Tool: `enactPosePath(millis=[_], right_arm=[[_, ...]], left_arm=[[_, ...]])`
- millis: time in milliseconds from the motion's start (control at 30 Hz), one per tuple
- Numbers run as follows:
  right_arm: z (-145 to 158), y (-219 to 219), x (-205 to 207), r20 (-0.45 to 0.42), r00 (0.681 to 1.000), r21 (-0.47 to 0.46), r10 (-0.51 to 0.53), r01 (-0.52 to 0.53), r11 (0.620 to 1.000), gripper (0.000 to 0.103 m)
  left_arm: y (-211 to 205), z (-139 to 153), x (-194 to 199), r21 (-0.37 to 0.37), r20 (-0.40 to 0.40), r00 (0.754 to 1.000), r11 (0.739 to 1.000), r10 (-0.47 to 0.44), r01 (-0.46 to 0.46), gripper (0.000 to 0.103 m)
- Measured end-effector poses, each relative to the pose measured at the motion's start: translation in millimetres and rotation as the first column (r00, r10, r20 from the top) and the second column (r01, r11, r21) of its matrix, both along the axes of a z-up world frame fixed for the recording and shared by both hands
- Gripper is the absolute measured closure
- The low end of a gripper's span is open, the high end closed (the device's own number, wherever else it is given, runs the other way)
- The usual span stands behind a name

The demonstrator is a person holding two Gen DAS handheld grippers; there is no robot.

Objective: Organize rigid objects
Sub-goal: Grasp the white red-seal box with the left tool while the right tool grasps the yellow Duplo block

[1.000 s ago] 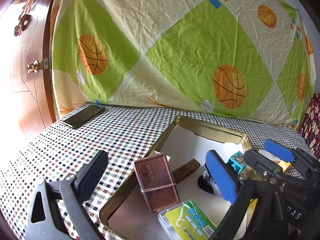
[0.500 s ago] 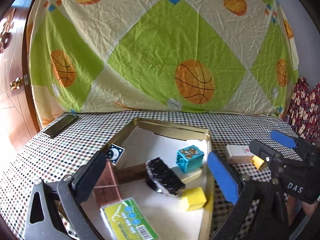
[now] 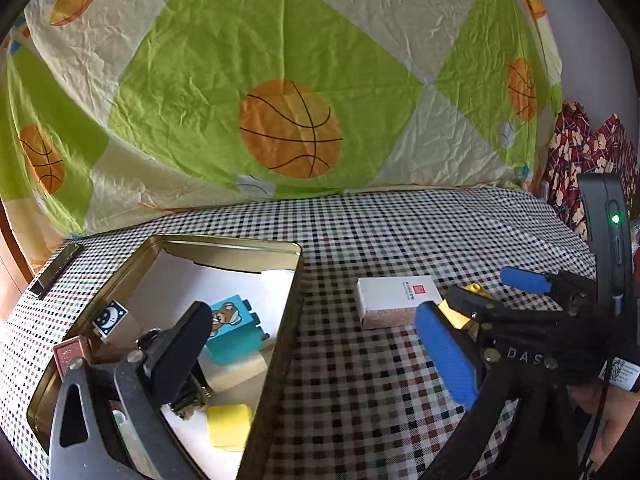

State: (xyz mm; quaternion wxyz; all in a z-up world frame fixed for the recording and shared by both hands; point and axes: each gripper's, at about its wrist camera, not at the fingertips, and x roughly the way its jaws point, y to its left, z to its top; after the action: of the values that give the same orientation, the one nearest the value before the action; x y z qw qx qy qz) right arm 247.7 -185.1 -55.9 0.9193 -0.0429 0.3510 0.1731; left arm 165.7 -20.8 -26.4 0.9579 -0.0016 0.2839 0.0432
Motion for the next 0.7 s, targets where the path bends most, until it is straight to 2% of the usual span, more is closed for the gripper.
enactPosePath(millis=[233,333,367,400,533,700], right_arm=[[-18,11,11,-0.064,0.998,-0.090,0.019,-0.025,0.996,0.017],[-25,11,16,-0.110,0.993,-0.082,0.035,-0.044,0.996,0.017],[-24,9,16,-0.108,0.994,-0.072,0.031,-0.039,0.997,0.026],[-24,6,17,-0.105,0.994,-0.066,0.017,-0.024,0.998,0.037],[-23,-13,21,-0.107,0.994,0.003,-0.035,0.036,0.999,0.038],[-17,-46,23,-0.048,0.984,0.026,-0.171,0.172,0.985,0.038]], left_arm=[[-3,-3,9,0.013,-0.004,1.000,1.000,0.015,-0.015,0.000],[-6,-5,13,0.014,-0.011,1.000,1.000,0.012,-0.012,0.000],[-7,-6,15,0.014,-0.015,1.000,1.000,0.009,-0.009,0.000],[-8,-7,17,0.015,-0.019,1.000,1.000,0.005,-0.005,0.000],[-18,-12,25,0.022,-0.038,0.999,1.000,-0.015,0.016,0.000],[-41,-20,40,0.038,-0.080,0.994,0.997,-0.069,0.072,0.000]])
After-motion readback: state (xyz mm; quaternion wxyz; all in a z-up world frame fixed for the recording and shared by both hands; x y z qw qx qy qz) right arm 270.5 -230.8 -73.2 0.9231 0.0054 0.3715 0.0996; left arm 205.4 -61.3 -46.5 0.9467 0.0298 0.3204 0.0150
